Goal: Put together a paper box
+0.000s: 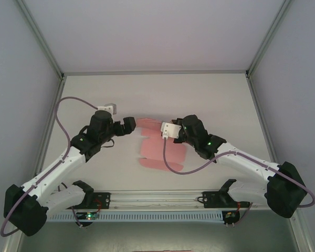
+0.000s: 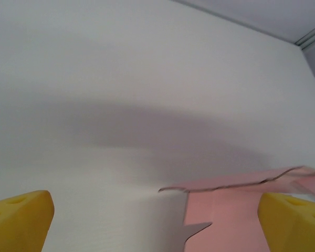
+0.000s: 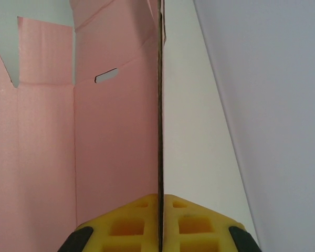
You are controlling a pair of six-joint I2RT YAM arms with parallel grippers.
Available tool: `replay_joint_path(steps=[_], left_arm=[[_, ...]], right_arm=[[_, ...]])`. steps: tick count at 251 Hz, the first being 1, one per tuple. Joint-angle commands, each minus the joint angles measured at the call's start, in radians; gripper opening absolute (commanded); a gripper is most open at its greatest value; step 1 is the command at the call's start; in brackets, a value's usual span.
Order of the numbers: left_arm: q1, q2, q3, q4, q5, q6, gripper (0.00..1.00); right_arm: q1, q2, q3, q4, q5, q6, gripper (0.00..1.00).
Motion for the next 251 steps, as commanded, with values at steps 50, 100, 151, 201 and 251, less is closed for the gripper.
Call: replay_joint_path(steps=[50,100,151,201,251], left_arm=[[-0.003,0.163,0.118,0.066,0.247,0.113,1.0],[-0.059,0.198,0.119,0.053,0.267,0.211,1.0],[-0.089,0.275,0.151,0.06,0.238,0.222,1.0],[-0.134,0.343,0.2,0.098,0.174,0.213,1.0],[-0.209,0.418,0.25,0.105,0.017,0.186,1.0]], right_arm=[[-0.003,-0.031,0.012,-0.026,-0.071,0.014,0.0],[-0.018,-0.059,0.008,-0.03,-0.125,0.04,0.0],[-0.019,-0.042,0.024,-0.05,-0.151,0.051,0.0],[-0.005,-0.014,0.036,-0.054,-0.17,0.057,0.0],[0.013,0.015,0.058,-0.052,-0.192,0.079,0.0]])
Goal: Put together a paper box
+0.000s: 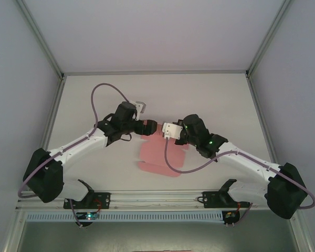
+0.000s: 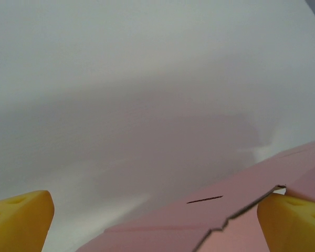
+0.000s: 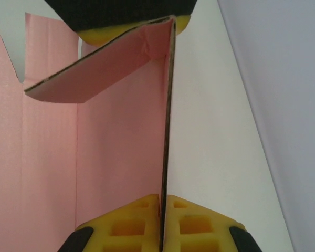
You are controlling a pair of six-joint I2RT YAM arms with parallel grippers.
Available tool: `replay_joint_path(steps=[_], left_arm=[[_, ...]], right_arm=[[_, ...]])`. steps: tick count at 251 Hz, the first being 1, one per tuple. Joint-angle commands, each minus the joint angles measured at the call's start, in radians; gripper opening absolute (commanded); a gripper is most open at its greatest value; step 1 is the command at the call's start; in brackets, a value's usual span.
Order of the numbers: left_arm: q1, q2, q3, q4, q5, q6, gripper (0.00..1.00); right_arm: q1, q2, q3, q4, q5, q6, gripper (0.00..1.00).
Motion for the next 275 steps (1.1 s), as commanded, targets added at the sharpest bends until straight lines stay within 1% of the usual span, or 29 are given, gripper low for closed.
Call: replay_joint_path(steps=[1,22,40,50,66,75,90,104,137,169,183,207,224,245,264,275], left_arm=[[-0.075,0.043,0.06,0.063,-0.115,-0.009,1.0],[-0.111,0.068,0.069,0.081,-0.21,-0.039,1.0],[-0.141,0.087,0.073,0.1,-0.313,-0.1,1.0],[-0.15,0.095,0.074,0.115,-0.36,-0.159,1.0],[-0.156,0.105,0.063,0.169,-0.37,-0.243,1.0],[-0.163,0.106,0.054,0.19,-0.396,-0.304,1.0],[-0.176,0.104,0.042,0.238,-0.424,-0.364,1.0],[-0.191,0.102,0.036,0.261,-0.473,-0.433,1.0],[-0.23,0.101,0.038,0.279,-0.58,-0.508,1.0],[-0.238,0.112,0.042,0.296,-0.59,-0.562,1.0],[-0.24,0.114,0.046,0.306,-0.577,-0.556,1.0],[-0.24,0.106,0.064,0.236,-0.576,-0.512,1.0],[-0.241,0.069,0.044,0.196,-0.57,-0.431,1.0],[-0.241,-0.034,-0.029,0.156,-0.57,-0.326,1.0],[-0.239,-0.171,-0.102,0.077,-0.604,-0.278,1.0],[-0.233,-0.253,-0.144,0.045,-0.597,-0.253,1.0]], right_arm=[[0.036,0.019,0.047,0.027,-0.11,0.016,0.0],[0.058,0.028,0.053,0.029,-0.12,0.013,0.0],[0.07,0.037,0.062,0.036,-0.146,0.024,0.0],[0.072,0.045,0.069,0.036,-0.166,0.039,0.0],[0.075,0.058,0.083,0.038,-0.19,0.059,0.0],[0.074,0.066,0.088,0.046,-0.198,0.069,0.0],[0.078,0.079,0.093,0.059,-0.211,0.082,0.0],[0.08,0.091,0.102,0.067,-0.213,0.101,0.0],[0.08,0.107,0.108,0.082,-0.198,0.138,0.0],[0.079,0.103,0.102,0.095,-0.198,0.162,0.0],[0.079,0.099,0.098,0.1,-0.199,0.169,0.0],[0.071,0.087,0.093,0.1,-0.163,0.181,0.0],[0.051,0.073,0.087,0.109,-0.113,0.2,0.0],[0.022,0.049,0.077,0.107,-0.055,0.212,0.0],[0.003,0.027,0.065,0.097,-0.015,0.204,0.0],[-0.011,0.017,0.06,0.093,-0.005,0.207,0.0]])
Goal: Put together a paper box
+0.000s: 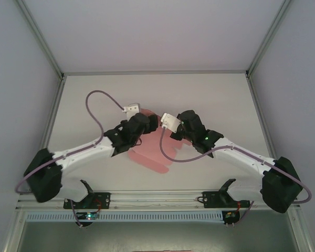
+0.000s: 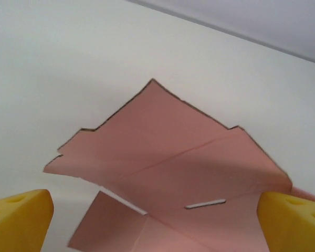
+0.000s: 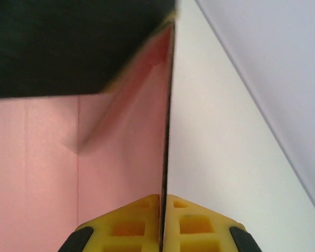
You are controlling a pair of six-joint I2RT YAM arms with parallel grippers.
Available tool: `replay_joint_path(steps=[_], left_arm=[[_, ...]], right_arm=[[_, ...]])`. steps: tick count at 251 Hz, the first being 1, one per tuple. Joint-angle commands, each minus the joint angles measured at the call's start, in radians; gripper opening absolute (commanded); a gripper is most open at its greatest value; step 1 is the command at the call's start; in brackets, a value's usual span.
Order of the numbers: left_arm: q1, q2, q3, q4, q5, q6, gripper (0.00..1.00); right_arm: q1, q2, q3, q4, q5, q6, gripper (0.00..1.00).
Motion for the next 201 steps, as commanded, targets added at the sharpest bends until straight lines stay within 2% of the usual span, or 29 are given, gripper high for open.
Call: replay_joint_path(steps=[1,14,46,60,87,111,120,131,159,201], left_arm=[[-0.022,-0.206,-0.08,-0.049,0.0,0.135,1.0],[-0.001,-0.293,-0.123,-0.072,0.065,0.166,1.0],[0.115,-0.452,-0.218,-0.069,0.382,0.209,1.0],[0.18,-0.485,-0.256,-0.034,0.51,0.232,1.0],[0.284,-0.483,-0.291,0.027,0.672,0.256,1.0],[0.333,-0.418,-0.299,0.098,0.705,0.249,0.95],[0.34,-0.383,-0.291,0.115,0.7,0.245,0.9],[0.342,-0.344,-0.282,0.146,0.732,0.255,0.84],[0.343,-0.296,-0.273,0.221,0.818,0.28,0.78],[0.342,-0.297,-0.285,0.198,0.62,0.308,0.71]], right_arm=[[-0.013,-0.046,-0.005,0.048,-0.042,-0.016,0.0],[-0.031,-0.055,-0.01,0.048,-0.046,-0.004,0.0],[-0.065,-0.074,-0.008,0.027,-0.101,0.017,0.0],[-0.069,-0.082,-0.006,0.011,-0.143,0.013,0.0],[-0.088,-0.088,0.001,0.008,-0.21,0.036,0.0],[-0.094,-0.086,0.003,0.004,-0.245,0.046,0.0],[-0.095,-0.085,0.003,0.005,-0.248,0.049,0.0],[-0.096,-0.08,0.007,-0.001,-0.245,0.052,0.0],[-0.097,-0.07,0.017,-0.02,-0.228,0.056,0.0],[-0.099,-0.084,0.013,-0.017,-0.246,0.065,0.0]])
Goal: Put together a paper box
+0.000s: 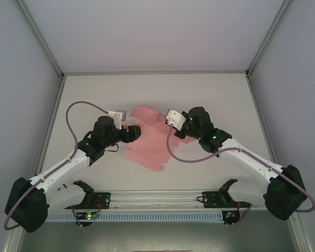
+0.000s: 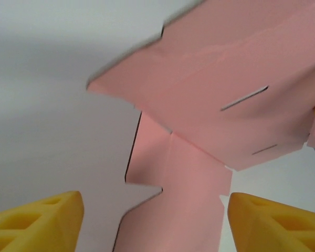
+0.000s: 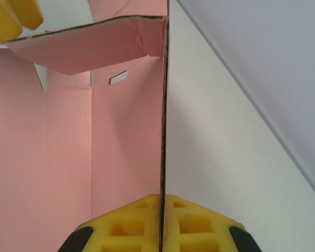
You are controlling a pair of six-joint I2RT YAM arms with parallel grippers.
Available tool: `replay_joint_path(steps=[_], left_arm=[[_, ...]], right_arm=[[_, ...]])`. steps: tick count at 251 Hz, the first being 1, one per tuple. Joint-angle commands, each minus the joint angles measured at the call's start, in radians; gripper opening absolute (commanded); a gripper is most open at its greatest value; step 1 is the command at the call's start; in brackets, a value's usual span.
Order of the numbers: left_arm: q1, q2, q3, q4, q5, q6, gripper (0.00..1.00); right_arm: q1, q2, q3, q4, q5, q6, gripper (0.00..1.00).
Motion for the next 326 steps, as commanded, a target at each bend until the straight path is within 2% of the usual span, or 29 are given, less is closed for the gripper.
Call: replay_joint_path(steps=[1,17,51,87,108,150,164,182,190,215,250,264,300,326], left_arm=[[0.01,-0.005,0.012,0.051,-0.1,0.05,0.7],[0.011,0.015,0.016,0.039,-0.114,0.054,0.68],[0.011,0.087,0.038,0.081,-0.005,0.048,0.68],[0.011,0.109,0.04,0.136,0.047,0.051,0.38],[0.007,0.105,0.031,0.148,0.042,0.057,0.28],[-0.002,0.139,0.039,0.148,-0.003,0.085,0.25],[-0.007,0.164,0.051,0.142,0.0,0.1,0.18],[-0.024,0.193,0.072,0.133,0.0,0.128,0.0],[-0.034,0.202,0.081,0.125,-0.008,0.135,0.0],[-0.089,0.196,0.091,0.109,-0.09,0.17,0.0],[-0.248,0.168,0.092,0.086,-0.376,0.276,0.0],[-0.296,0.183,0.117,0.055,-0.458,0.302,0.0],[-0.39,0.31,0.234,-0.047,-0.701,0.291,0.0],[-0.469,0.433,0.346,-0.098,-0.815,0.314,0.0]], right_arm=[[-0.011,-0.015,0.013,-0.001,-0.035,0.028,0.0],[-0.01,-0.022,0.017,-0.002,-0.04,0.032,0.0],[-0.012,-0.029,0.018,0.003,-0.06,0.04,0.0],[-0.011,-0.023,0.017,0.001,-0.063,0.045,0.0],[-0.012,-0.02,0.015,0.0,-0.061,0.045,0.0],[-0.011,-0.022,0.012,-0.003,-0.085,0.048,0.0],[-0.012,-0.022,0.013,-0.005,-0.087,0.052,0.0],[-0.012,-0.022,0.014,-0.005,-0.084,0.054,0.0],[-0.013,-0.022,0.014,-0.004,-0.08,0.058,0.0],[-0.01,-0.018,0.015,-0.004,-0.07,0.065,0.0],[0.003,-0.013,0.022,-0.01,-0.017,0.088,0.0],[0.026,-0.011,0.021,-0.01,0.017,0.071,0.0],[0.082,0.014,0.028,-0.012,0.123,0.026,0.0],[0.107,0.042,0.041,-0.022,0.15,0.011,0.0]])
